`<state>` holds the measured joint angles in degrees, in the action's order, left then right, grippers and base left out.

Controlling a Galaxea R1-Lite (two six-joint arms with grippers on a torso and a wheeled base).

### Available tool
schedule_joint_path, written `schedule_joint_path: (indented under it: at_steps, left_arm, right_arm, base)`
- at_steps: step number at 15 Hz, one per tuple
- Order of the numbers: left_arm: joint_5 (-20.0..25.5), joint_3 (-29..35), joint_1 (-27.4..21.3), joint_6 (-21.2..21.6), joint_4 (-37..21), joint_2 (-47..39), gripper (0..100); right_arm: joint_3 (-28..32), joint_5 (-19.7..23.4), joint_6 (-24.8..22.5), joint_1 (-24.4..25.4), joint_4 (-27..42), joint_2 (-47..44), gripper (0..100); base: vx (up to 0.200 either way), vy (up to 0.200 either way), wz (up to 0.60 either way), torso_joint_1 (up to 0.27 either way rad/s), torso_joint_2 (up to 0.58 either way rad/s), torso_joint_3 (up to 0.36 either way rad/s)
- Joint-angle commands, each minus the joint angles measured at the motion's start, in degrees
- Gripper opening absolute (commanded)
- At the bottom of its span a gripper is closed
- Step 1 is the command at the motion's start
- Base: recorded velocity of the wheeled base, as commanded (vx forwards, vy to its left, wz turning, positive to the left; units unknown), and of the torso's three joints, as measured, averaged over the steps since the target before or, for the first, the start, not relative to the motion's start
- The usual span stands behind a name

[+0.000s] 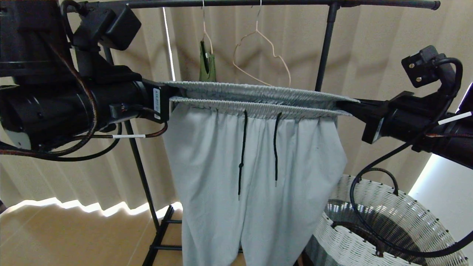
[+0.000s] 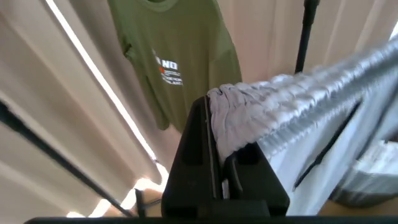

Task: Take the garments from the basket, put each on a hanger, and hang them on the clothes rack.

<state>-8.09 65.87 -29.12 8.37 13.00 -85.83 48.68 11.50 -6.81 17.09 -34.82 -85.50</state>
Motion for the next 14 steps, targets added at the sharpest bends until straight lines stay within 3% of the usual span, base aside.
schedule_joint_path:
  at_steps: [1,13,14]
  left_arm:
    - [-0.08,0.05,0.91,-0.03,1.33,-1.88,0]
    - [-0.08,-3.38,0.3,0.33,1.51,0.84,0]
    - [-0.08,-3.29,0.38,0.33,1.51,0.84,0]
  right_arm:
    - [0.98,0.19,-0.04,0.05,-0.08,1.04,0]
    - [0.28,0.19,-0.04,0.31,0.1,2.18,0]
    - [0.19,0.19,-0.04,0.31,0.1,2.1,100]
  base:
    - [0.0,0.0,0.0,0.0,0.0,0.0]
    - [0.0,0.0,0.0,0.0,0.0,0.0]
    - [0.0,0.0,0.0,0.0,0.0,0.0]
